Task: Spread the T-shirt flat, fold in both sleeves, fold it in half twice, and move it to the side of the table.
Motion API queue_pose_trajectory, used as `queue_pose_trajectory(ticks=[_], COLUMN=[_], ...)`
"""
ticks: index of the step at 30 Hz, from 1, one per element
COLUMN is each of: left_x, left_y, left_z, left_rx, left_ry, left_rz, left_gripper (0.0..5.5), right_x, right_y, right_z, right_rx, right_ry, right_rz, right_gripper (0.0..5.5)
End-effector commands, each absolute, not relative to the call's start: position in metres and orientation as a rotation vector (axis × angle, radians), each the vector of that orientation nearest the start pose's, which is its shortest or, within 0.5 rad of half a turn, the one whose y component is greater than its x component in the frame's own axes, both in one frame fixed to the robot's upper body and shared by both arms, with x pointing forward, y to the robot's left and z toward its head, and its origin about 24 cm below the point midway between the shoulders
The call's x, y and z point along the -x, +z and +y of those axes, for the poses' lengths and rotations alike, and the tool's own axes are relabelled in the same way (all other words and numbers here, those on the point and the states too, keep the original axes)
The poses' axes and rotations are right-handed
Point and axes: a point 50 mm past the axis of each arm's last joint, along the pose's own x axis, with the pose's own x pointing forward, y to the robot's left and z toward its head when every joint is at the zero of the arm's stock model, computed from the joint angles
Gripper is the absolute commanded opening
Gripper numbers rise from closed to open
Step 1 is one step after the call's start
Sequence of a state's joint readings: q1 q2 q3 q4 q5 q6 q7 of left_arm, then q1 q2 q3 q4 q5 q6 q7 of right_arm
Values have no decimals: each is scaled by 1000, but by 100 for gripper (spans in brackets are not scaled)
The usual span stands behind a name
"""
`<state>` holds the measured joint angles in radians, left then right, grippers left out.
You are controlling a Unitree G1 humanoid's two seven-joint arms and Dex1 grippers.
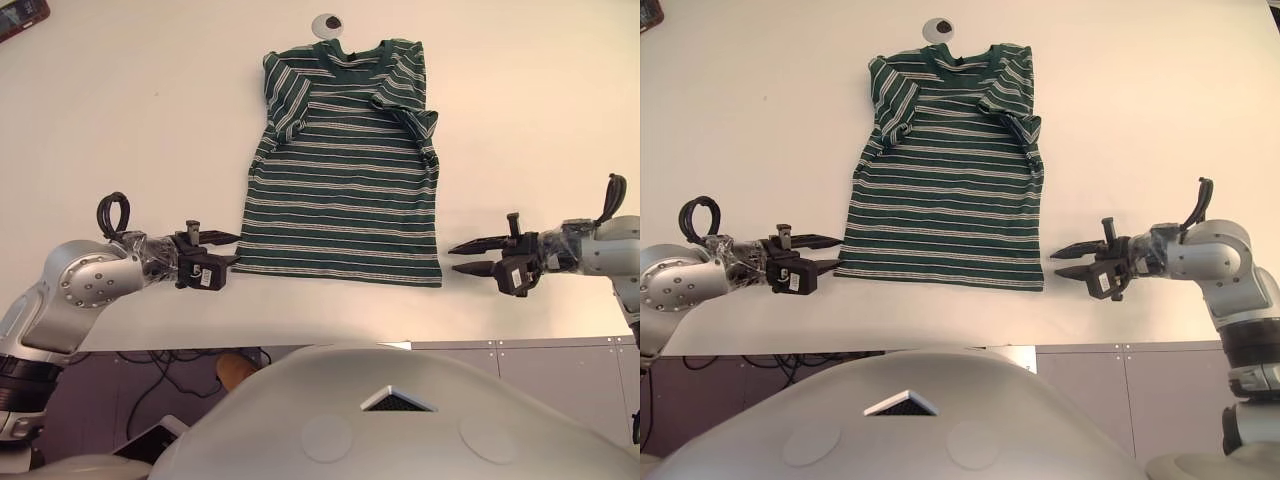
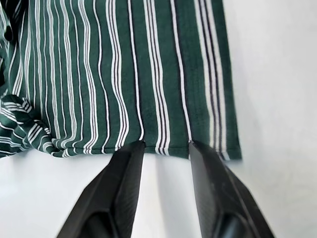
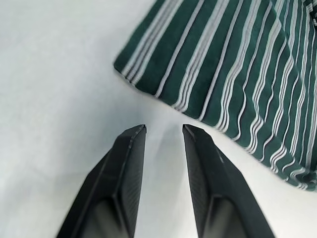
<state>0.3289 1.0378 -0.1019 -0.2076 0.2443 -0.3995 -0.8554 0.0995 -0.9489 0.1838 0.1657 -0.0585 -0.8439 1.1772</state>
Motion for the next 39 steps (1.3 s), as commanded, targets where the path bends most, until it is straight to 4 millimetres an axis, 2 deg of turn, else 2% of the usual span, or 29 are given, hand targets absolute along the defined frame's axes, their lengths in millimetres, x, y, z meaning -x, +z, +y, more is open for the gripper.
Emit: queue_pose_trajectory(ticks=[1,4,7,10,15,19,21,23,25,29,35,39], left_x=[-163,-159,-154,-167,-171,-188,-195,-197,-192,-173,-161,-160], left_y=[57,49,42,50,54,71,80,81,74,55,42,39], left_z=[261,274,264,254,249,252,260,274,284,284,263,254], left_rx=[-1268,-1325,-1285,-1148,-1137,-1081,-1103,-1150,-1214,-1231,-1208,-1209], left_ry=[-1286,-1316,-1339,-1238,-1231,-1150,-1117,-1101,-1125,-1218,-1310,-1344], left_rz=[418,445,409,378,372,359,366,404,441,468,414,398], left_gripper=[159,159,159,159,159,159,159,159,159,159,159,159], right_x=[-172,-165,-162,-166,-166,-158,-159,-160,-159,-175,-169,-165], right_y=[48,47,46,52,68,89,109,133,145,130,95,72], right_z=[-232,-225,-217,-206,-183,-163,-155,-150,-152,-184,-215,-224], right_rx=[1084,1108,1122,1120,1144,1186,1200,1223,1247,1284,1267,1253], right_ry=[1586,1618,1638,1610,1642,1686,1673,1655,1663,1692,1716,1713], right_rz=[52,6,-48,-115,-186,-205,-217,-208,-171,-43,29,50], right_gripper=[137,137,137,137,137,137,137,137,137,137,137,137])
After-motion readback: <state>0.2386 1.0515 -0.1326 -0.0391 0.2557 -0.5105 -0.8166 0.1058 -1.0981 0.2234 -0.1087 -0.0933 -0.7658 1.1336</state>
